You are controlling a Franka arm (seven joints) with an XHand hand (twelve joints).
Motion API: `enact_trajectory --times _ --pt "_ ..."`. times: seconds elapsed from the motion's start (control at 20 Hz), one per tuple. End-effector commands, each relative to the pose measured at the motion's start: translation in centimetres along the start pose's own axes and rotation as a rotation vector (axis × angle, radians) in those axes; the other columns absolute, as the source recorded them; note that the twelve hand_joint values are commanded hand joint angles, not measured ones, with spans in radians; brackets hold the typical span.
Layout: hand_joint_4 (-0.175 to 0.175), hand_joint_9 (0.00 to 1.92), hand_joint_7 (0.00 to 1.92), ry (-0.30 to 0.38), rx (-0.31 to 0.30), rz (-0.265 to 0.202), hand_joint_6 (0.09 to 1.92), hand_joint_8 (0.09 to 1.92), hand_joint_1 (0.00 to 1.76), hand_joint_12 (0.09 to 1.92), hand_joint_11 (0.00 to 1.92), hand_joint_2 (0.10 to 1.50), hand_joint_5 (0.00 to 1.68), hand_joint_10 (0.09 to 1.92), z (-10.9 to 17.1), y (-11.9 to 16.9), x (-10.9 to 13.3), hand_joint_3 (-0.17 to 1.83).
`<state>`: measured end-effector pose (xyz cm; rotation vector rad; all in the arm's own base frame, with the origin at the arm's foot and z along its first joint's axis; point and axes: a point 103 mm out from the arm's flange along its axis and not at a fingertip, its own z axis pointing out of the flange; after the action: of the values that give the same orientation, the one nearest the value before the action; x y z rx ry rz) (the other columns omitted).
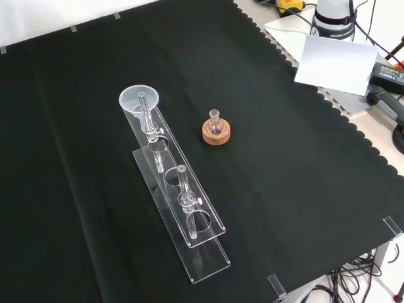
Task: Pick up the funnel from the transparent funnel stand.
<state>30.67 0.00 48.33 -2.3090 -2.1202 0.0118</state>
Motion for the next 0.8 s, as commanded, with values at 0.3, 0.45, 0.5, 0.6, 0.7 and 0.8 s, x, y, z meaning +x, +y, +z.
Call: enact_trajectory --times 0.3,0.45,0.5,0.6,0.7,0.8 --pt "0.017 0.02 0.01 -0.006 -0.021 0.0 0.09 0.16 0.0 1.18 0.0 1.19 0.12 0.58 0.0 0.4 -1.5 0.42" --pt "0.018 0.02 0.01 -0.007 -0.016 0.01 0.09 0.17 0.0 1.17 0.0 1.19 0.13 0.58 0.1 0.7 -1.4 0.41" --pt "0.018 0.02 0.01 -0.009 -0.015 0.014 0.09 0.17 0.0 1.17 0.0 1.19 0.14 0.58 0.1 0.9 -1.4 0.41" --pt "0.018 0.02 0.01 -0.011 -0.011 0.022 0.09 0.18 0.0 1.17 0.0 1.2 0.14 0.58 0.3 1.3 -1.4 0.41" --pt "0.018 0.02 0.01 -0.009 -0.003 0.026 0.09 0.18 0.0 1.17 0.0 1.2 0.14 0.58 0.5 1.9 -1.0 0.4" --pt "0.019 0.02 0.01 -0.006 -0.001 0.03 0.09 0.18 0.0 1.17 0.0 1.2 0.14 0.58 0.7 2.5 -0.6 0.4"
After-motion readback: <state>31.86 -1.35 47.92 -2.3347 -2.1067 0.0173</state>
